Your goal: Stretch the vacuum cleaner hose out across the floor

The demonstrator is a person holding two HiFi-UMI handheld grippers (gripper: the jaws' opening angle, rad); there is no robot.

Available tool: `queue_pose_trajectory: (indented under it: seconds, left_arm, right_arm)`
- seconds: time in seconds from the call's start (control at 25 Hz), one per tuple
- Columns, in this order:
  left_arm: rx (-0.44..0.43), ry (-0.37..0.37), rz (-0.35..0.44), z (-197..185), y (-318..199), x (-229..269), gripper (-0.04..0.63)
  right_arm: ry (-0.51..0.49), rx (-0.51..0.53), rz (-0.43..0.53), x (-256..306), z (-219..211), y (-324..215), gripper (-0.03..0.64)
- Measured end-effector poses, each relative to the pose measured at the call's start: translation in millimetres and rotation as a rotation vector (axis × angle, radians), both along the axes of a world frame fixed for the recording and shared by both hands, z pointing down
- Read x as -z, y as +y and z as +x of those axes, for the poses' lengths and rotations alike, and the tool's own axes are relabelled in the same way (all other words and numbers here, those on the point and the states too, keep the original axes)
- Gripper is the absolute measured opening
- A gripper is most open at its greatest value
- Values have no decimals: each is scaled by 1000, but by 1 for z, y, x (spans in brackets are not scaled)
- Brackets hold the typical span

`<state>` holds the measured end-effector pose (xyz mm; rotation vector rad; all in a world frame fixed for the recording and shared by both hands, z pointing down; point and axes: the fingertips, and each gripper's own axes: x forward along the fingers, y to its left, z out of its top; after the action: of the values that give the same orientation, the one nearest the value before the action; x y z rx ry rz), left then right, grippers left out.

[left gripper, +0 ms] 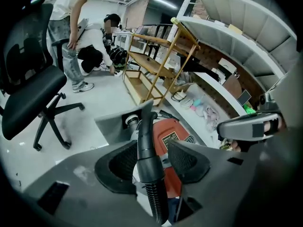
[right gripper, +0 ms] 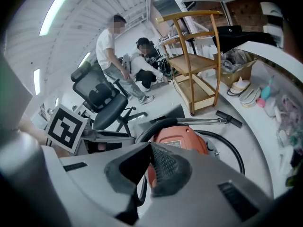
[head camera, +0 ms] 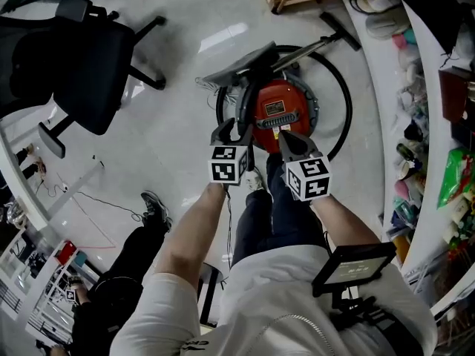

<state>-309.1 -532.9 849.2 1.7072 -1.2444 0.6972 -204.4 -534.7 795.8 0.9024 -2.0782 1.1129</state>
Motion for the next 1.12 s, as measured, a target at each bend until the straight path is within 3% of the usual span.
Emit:
queue_pose_trajectory:
  seconds: [0.4, 0.72, 1.12]
  left_arm:
    - [-41, -28, -86, 4, -17, -48, 181]
    - [-87, 9, -140, 15, -22, -71, 192]
    - [-55, 27, -165, 17, -22, -66, 187]
  right_arm:
    - [-2, -28, -24, -16, 12, -7, -6]
    - [15, -48, -47, -29, 23, -7, -6]
    - [12, -79, -49, -30, 27, -20, -6]
